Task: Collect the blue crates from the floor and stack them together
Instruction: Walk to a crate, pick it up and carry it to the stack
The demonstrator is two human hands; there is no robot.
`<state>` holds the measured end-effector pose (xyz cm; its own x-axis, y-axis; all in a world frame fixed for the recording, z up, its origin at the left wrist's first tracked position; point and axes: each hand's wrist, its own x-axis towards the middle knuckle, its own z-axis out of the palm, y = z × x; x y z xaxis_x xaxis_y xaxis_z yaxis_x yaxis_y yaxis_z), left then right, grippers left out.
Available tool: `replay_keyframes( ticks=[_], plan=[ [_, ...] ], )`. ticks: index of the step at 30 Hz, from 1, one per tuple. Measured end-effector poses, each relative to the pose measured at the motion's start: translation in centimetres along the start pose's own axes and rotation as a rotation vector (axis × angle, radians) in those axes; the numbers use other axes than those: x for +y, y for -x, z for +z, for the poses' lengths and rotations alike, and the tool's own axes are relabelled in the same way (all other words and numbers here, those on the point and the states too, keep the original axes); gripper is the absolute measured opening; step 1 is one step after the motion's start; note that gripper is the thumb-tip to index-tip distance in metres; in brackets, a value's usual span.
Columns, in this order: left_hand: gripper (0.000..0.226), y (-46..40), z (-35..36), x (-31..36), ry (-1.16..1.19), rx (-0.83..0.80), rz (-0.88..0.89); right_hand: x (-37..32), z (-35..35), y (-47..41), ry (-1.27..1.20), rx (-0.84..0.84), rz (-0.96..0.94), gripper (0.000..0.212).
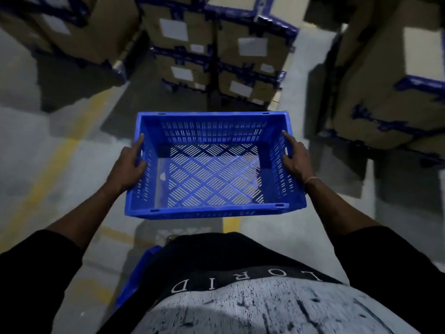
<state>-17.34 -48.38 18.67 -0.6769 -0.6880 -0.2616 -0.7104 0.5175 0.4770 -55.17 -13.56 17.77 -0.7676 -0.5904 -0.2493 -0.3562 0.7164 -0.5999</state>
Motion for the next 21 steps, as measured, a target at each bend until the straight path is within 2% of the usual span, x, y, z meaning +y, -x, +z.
replay_keyframes(
  ticks=[5, 10, 21],
  plan=[
    [0.080, -5.5, 2.9, 9.2, -0.043, -0.077, 0.167, 6.9, -5.8, 3.2, -0.056, 0.133, 0.092, 0.079],
    [0.080, -12.0, 5.4, 17.6, 0.041, -0.193, 0.317, 12.0, -10.0, 6.4, -0.151, 0.266, 0.236, 0.079],
    [0.081, -27.1, 12.8, 38.0, -0.093, -0.451, 0.717, 19.4, -13.9, 9.5, -0.243, 0.521, 0.644, 0.074]
  ],
)
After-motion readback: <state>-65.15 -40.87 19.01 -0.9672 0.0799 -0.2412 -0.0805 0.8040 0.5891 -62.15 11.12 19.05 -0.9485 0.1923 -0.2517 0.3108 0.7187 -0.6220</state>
